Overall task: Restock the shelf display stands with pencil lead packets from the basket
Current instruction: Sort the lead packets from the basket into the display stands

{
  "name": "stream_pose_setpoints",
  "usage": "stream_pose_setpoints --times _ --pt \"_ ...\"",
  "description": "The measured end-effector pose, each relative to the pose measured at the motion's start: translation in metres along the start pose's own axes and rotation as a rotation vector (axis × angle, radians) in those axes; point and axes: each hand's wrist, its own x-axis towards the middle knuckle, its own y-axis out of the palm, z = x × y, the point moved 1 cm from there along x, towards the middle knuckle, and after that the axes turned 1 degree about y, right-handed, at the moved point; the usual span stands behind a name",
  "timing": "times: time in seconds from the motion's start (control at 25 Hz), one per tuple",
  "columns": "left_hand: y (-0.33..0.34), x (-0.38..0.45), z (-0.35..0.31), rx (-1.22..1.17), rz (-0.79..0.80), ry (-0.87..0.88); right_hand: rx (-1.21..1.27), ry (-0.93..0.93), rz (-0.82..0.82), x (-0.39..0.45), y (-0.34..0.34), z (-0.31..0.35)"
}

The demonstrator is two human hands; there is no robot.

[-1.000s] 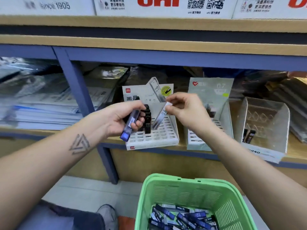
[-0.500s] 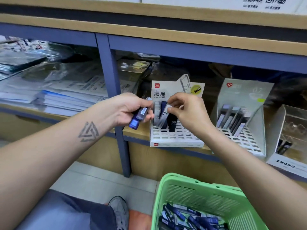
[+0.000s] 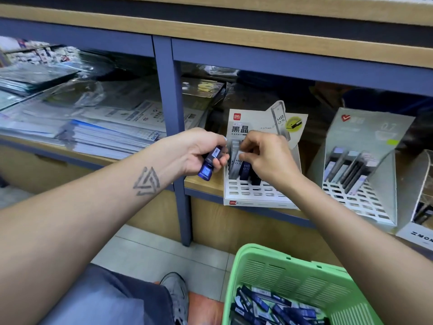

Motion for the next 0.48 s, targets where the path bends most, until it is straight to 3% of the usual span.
stream_pose_setpoints --times 0.48 --pt "0.000 -0.004 0.008 -0.069 0.033 0.003 -0.311 -0.177 -0.012 0.008 0.003 0.012"
